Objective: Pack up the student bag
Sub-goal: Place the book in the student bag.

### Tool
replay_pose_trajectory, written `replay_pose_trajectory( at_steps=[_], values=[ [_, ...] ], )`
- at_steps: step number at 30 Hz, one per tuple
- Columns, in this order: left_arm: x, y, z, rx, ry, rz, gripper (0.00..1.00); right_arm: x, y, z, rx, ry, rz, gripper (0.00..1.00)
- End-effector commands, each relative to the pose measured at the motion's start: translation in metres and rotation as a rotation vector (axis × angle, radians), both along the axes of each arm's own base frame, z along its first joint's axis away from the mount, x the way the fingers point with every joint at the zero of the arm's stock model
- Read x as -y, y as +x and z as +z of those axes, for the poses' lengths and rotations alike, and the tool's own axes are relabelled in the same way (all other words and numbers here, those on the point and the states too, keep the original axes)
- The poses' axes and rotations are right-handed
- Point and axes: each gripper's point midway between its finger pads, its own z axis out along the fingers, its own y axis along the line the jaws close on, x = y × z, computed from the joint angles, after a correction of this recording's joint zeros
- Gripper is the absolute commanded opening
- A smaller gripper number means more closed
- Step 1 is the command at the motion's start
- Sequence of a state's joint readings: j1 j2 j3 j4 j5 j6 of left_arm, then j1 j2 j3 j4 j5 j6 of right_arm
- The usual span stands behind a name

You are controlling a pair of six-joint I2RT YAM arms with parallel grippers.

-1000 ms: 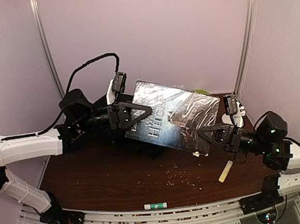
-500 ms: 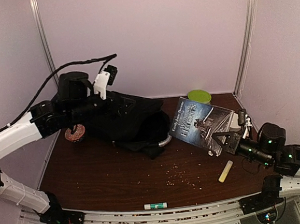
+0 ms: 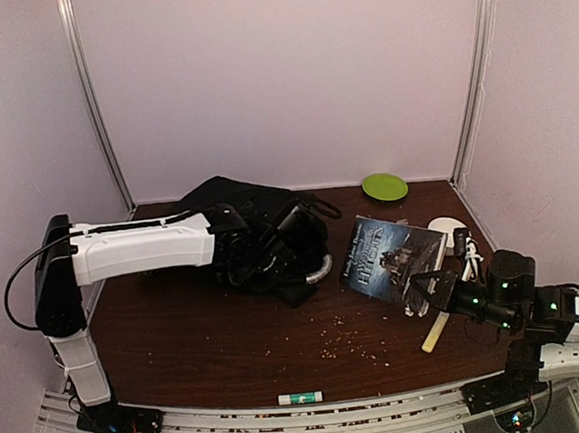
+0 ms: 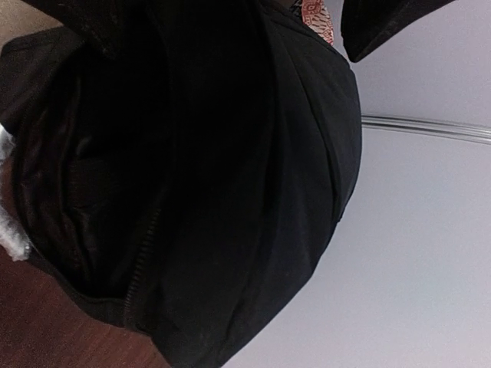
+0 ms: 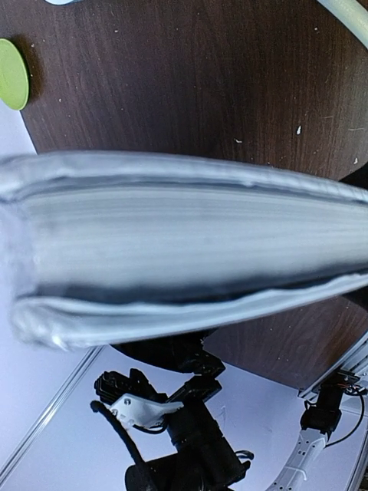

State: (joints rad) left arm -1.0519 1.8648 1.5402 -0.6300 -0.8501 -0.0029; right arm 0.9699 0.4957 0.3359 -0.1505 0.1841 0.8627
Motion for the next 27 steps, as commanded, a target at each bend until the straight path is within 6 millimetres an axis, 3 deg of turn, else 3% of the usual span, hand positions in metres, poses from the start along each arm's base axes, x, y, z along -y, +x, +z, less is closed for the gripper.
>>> replay_pose_trajectory(
  at_steps=[1, 3, 5, 10, 11, 12, 15, 19, 27],
  values=[
    [-0.017, 0.027, 0.018, 0.104, 0.056, 0.116, 0.98, -0.008, 0.006, 0.062, 0.121, 0.211, -0.007, 0.00],
    [-0.027, 0.039, 0.018, 0.097, 0.035, 0.150, 0.95, -0.013, 0.005, 0.065, 0.122, 0.230, 0.015, 0.00],
    [-0.028, 0.045, 0.018, 0.071, -0.006, 0.149, 0.80, -0.019, 0.005, 0.066, 0.113, 0.252, 0.034, 0.00],
    [-0.014, 0.046, 0.038, 0.046, -0.105, 0.091, 0.16, -0.040, 0.003, 0.073, 0.089, 0.329, 0.106, 0.00],
    [-0.011, 0.045, 0.045, 0.041, -0.133, 0.077, 0.05, -0.044, 0.003, 0.076, 0.084, 0.352, 0.118, 0.00],
    [-0.008, 0.043, 0.053, 0.039, -0.167, 0.062, 0.00, -0.049, 0.003, 0.078, 0.078, 0.369, 0.131, 0.00],
    [-0.004, 0.035, 0.085, 0.040, -0.281, 0.022, 0.00, -0.061, 0.006, 0.088, 0.065, 0.440, 0.156, 0.00],
    [0.003, 0.024, 0.111, 0.018, -0.407, -0.030, 0.00, -0.071, 0.012, 0.100, 0.055, 0.554, 0.163, 0.00],
    [0.022, 0.007, 0.121, -0.075, -0.564, -0.098, 0.00, -0.090, 0.029, 0.116, 0.042, 0.703, 0.148, 0.00]
  ],
)
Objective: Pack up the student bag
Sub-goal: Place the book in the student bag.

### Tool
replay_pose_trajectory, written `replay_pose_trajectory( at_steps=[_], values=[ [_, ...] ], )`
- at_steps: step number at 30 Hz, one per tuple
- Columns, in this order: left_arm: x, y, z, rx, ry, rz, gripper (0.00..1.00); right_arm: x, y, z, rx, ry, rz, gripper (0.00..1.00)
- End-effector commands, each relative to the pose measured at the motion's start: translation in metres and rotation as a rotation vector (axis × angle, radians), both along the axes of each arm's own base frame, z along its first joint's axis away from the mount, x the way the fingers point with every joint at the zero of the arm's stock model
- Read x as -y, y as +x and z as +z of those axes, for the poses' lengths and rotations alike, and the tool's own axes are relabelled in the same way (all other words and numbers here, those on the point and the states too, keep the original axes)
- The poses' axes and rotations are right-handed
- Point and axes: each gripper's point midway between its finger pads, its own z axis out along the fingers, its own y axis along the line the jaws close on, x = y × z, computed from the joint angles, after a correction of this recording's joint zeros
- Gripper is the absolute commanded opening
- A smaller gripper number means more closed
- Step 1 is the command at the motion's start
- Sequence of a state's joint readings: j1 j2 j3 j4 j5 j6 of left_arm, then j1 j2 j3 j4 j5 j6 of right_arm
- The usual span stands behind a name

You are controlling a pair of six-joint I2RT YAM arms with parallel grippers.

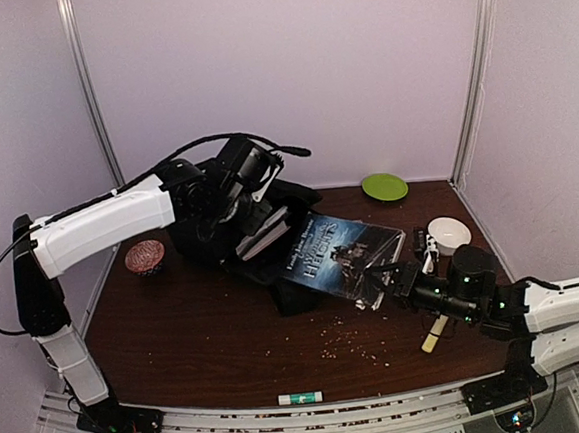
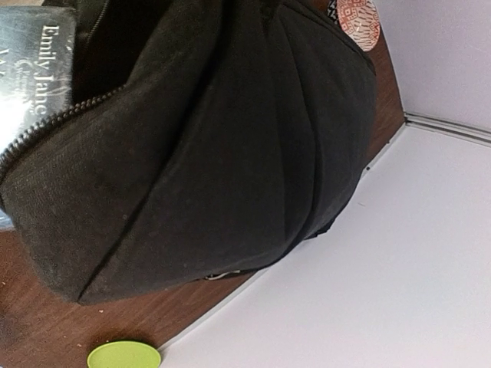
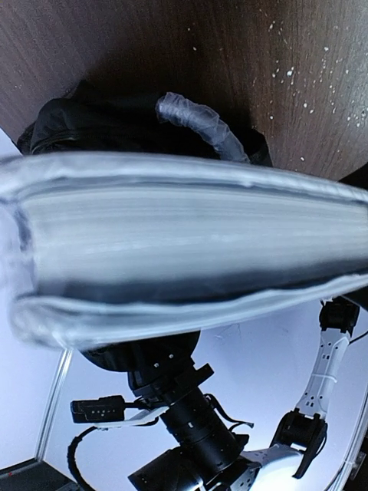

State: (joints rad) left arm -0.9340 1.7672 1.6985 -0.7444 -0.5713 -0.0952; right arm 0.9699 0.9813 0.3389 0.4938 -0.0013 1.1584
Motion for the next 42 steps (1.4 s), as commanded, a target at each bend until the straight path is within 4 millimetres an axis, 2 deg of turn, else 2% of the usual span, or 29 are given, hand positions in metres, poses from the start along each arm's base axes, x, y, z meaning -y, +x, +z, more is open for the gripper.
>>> replay_pose_trajectory(
  at_steps=[1, 7, 11, 15, 19, 23, 29, 33, 39, 42],
  values=[
    [0.033, -0.010, 0.055, 0.033, -0.270, -0.077, 0.00, -0.008, 0.012, 0.103, 0.153, 0.346, -0.027, 0.00],
    [0.044, -0.018, 0.048, -0.006, -0.309, -0.104, 0.00, -0.023, 0.019, 0.119, 0.165, 0.435, -0.002, 0.00],
    [0.046, -0.015, 0.044, -0.003, -0.309, -0.084, 0.00, -0.034, 0.019, 0.119, 0.147, 0.489, 0.042, 0.00],
    [0.045, -0.004, 0.040, 0.009, -0.293, -0.036, 0.00, -0.032, 0.021, 0.110, 0.116, 0.518, 0.031, 0.00],
    [0.056, -0.009, 0.048, -0.017, -0.358, -0.065, 0.00, -0.032, 0.029, 0.104, 0.107, 0.489, -0.015, 0.00],
    [0.061, -0.018, 0.053, -0.038, -0.395, -0.084, 0.00, -0.041, 0.044, 0.101, 0.094, 0.441, -0.054, 0.00],
    [0.045, -0.023, 0.065, -0.006, -0.410, -0.051, 0.00, -0.046, 0.067, 0.098, 0.101, 0.439, -0.104, 0.00],
    [0.044, -0.032, 0.067, -0.026, -0.425, -0.084, 0.00, -0.052, 0.079, 0.095, 0.100, 0.453, -0.087, 0.00],
    [0.047, -0.045, 0.075, -0.047, -0.461, -0.157, 0.00, -0.070, 0.092, 0.093, 0.091, 0.422, -0.033, 0.00],
    [0.061, -0.057, 0.082, -0.077, -0.507, -0.256, 0.00, -0.087, 0.097, 0.091, 0.082, 0.408, 0.024, 0.00]
  ],
)
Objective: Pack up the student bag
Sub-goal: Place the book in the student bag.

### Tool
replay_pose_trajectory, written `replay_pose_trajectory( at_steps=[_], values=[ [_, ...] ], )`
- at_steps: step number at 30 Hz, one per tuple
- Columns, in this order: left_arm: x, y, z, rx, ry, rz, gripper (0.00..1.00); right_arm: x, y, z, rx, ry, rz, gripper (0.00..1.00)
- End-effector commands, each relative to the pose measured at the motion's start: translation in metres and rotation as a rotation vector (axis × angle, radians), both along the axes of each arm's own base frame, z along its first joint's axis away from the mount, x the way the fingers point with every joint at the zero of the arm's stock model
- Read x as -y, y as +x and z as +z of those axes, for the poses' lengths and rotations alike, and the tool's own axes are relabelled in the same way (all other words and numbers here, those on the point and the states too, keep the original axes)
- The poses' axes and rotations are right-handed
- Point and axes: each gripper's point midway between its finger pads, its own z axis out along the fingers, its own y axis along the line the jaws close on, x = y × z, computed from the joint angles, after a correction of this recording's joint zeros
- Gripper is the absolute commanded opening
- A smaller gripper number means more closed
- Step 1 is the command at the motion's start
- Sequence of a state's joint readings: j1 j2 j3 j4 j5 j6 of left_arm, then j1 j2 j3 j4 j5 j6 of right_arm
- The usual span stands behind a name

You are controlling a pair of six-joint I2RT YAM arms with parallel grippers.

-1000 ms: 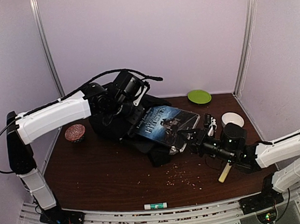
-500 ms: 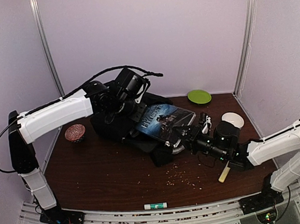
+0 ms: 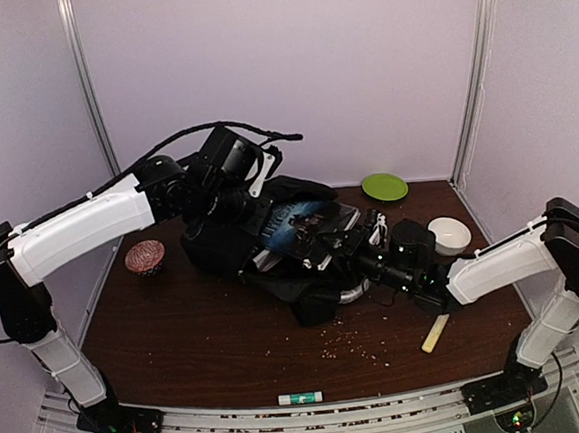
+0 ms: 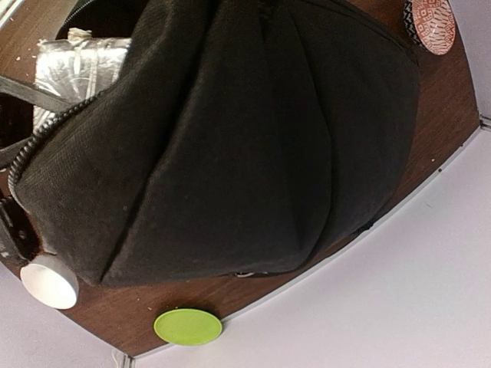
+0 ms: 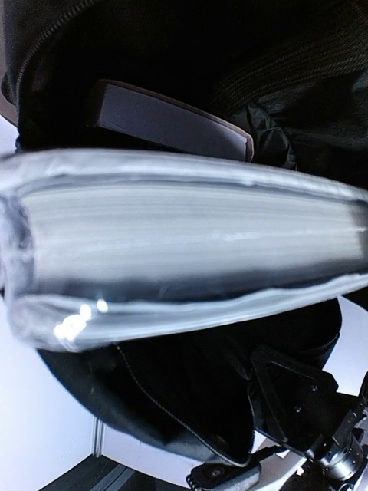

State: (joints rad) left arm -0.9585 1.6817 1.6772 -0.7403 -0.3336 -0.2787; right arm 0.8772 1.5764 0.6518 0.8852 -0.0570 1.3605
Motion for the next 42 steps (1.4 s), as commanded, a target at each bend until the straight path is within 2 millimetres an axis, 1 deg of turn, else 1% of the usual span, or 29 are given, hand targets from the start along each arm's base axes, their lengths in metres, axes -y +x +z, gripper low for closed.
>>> replay_pose_trajectory(
  at_steps=[1, 5, 9, 14, 17, 21, 22, 23, 24, 25, 26, 28, 31, 34, 38, 42],
  values=[
    [0.040, -0.022, 0.064, 0.065, -0.254, -0.188, 0.00, -0.019, 0.008, 0.079, 0.179, 0.181, 0.062, 0.00],
    [0.057, -0.036, 0.069, 0.016, -0.329, -0.281, 0.00, -0.031, 0.019, 0.067, 0.153, 0.167, 0.063, 0.00],
    [0.068, -0.044, 0.070, -0.021, -0.382, -0.331, 0.00, -0.040, 0.033, 0.055, 0.134, 0.143, 0.032, 0.00],
    [0.082, -0.051, 0.068, -0.067, -0.423, -0.382, 0.00, -0.056, 0.050, 0.038, 0.092, 0.081, 0.014, 0.00],
    [0.091, -0.058, 0.068, -0.100, -0.459, -0.426, 0.00, -0.067, 0.057, 0.031, 0.070, 0.073, 0.020, 0.00],
    [0.101, -0.059, 0.061, -0.135, -0.483, -0.445, 0.00, -0.086, 0.064, 0.019, 0.044, 0.014, 0.056, 0.00],
    [0.102, -0.058, 0.060, -0.140, -0.485, -0.445, 0.00, -0.091, 0.064, 0.018, 0.044, 0.003, 0.075, 0.04],
    [0.103, -0.058, 0.060, -0.141, -0.487, -0.443, 0.00, -0.094, 0.062, 0.018, 0.047, -0.003, 0.094, 0.14],
    [0.103, -0.056, 0.060, -0.139, -0.486, -0.435, 0.00, -0.094, 0.059, 0.020, 0.060, -0.002, 0.107, 0.30],
    [0.101, -0.053, 0.060, -0.129, -0.484, -0.415, 0.00, -0.093, 0.055, 0.023, 0.071, -0.002, 0.117, 0.40],
    [0.098, -0.049, 0.060, -0.120, -0.479, -0.389, 0.00, -0.090, 0.053, 0.021, 0.070, -0.021, 0.122, 0.49],
    [0.090, -0.038, 0.060, -0.110, -0.476, -0.330, 0.00, -0.087, 0.047, 0.023, 0.075, -0.064, 0.139, 0.59],
    [0.083, -0.027, 0.060, -0.114, -0.496, -0.279, 0.00, -0.082, 0.037, 0.028, 0.079, -0.080, 0.163, 0.66],
    [0.078, -0.019, 0.060, -0.100, -0.475, -0.227, 0.00, -0.075, 0.027, 0.027, 0.068, -0.110, 0.180, 0.71],
    [0.069, -0.011, 0.057, -0.078, -0.444, -0.167, 0.00, -0.057, 0.015, 0.025, 0.065, -0.181, 0.172, 0.75],
    [0.065, -0.008, 0.052, -0.076, -0.425, -0.147, 0.00, -0.038, 0.006, 0.022, 0.065, -0.263, 0.153, 0.75]
  ],
)
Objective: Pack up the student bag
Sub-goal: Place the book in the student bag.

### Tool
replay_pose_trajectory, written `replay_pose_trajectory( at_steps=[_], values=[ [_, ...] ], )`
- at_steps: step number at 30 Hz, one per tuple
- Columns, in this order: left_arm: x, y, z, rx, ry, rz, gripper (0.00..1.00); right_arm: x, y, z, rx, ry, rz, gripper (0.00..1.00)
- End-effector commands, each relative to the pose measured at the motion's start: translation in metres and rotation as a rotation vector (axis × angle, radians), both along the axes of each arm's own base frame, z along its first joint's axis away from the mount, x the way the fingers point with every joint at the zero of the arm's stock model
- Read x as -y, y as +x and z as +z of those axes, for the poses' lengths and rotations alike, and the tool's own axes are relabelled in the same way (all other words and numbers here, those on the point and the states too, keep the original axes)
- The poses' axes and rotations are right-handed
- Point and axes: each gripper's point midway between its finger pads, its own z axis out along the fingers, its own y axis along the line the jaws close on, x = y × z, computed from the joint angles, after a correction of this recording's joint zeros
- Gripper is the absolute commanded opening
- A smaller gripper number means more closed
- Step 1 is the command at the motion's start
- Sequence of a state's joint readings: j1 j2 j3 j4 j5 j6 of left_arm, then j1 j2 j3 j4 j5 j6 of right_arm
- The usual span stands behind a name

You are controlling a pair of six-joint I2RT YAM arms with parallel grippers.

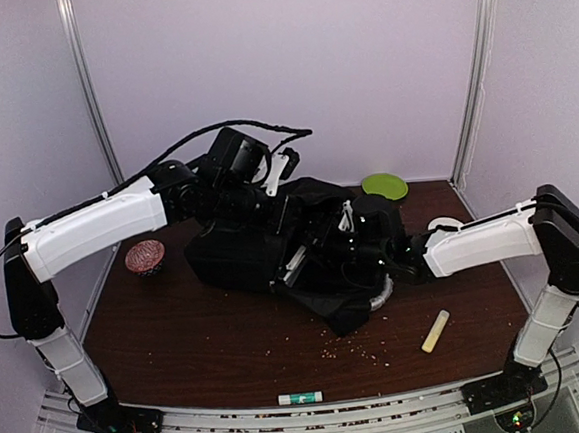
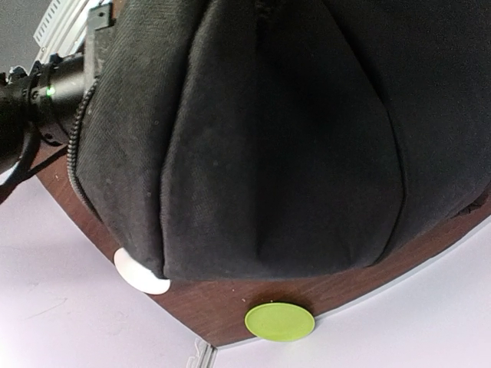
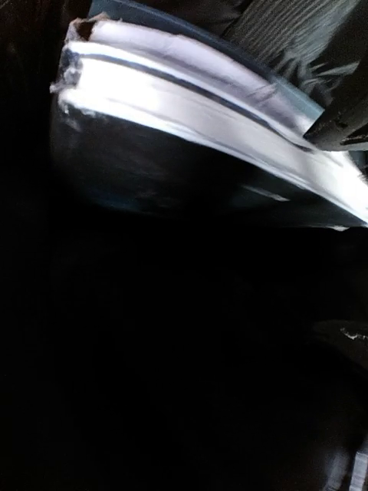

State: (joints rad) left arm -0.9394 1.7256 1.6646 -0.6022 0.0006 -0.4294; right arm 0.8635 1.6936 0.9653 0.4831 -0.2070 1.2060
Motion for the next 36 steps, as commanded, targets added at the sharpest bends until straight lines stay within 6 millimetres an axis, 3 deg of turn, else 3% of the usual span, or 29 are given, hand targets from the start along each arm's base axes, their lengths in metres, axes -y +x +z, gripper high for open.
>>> replay_pose_trajectory(
  at_steps=[1, 5, 8, 11, 19, 24, 27, 31, 36],
  values=[
    [0.010, 0.011, 0.058, 0.116, -0.154, 0.026, 0.00, 0.018, -0.013, 0.030, 0.095, -0.040, 0.000, 0.75],
    [0.011, 0.010, 0.058, 0.114, -0.158, 0.023, 0.00, 0.033, -0.014, 0.016, 0.074, -0.082, -0.046, 0.66],
    [0.011, 0.010, 0.057, 0.114, -0.155, 0.023, 0.00, 0.036, -0.011, 0.013, 0.081, -0.069, -0.067, 0.36],
    [0.010, 0.010, 0.054, 0.107, -0.152, 0.025, 0.00, 0.033, -0.003, 0.006, 0.078, -0.085, -0.076, 0.21],
    [0.006, 0.008, 0.049, 0.102, -0.144, 0.033, 0.00, 0.005, 0.019, -0.003, 0.051, -0.060, -0.035, 0.12],
    [0.006, 0.006, 0.049, 0.096, -0.153, 0.027, 0.00, -0.011, 0.024, 0.000, 0.051, -0.049, 0.012, 0.12],
    [0.000, 0.011, 0.044, 0.108, -0.125, 0.062, 0.00, -0.006, 0.018, 0.012, 0.079, -0.055, 0.024, 0.24],
    [-0.019, 0.032, 0.025, 0.092, -0.085, 0.143, 0.00, 0.018, -0.004, 0.016, 0.092, -0.115, 0.034, 0.47],
    [-0.038, 0.050, 0.007, 0.068, -0.081, 0.217, 0.00, 0.066, -0.047, -0.004, 0.066, -0.239, 0.062, 0.54]
  ],
)
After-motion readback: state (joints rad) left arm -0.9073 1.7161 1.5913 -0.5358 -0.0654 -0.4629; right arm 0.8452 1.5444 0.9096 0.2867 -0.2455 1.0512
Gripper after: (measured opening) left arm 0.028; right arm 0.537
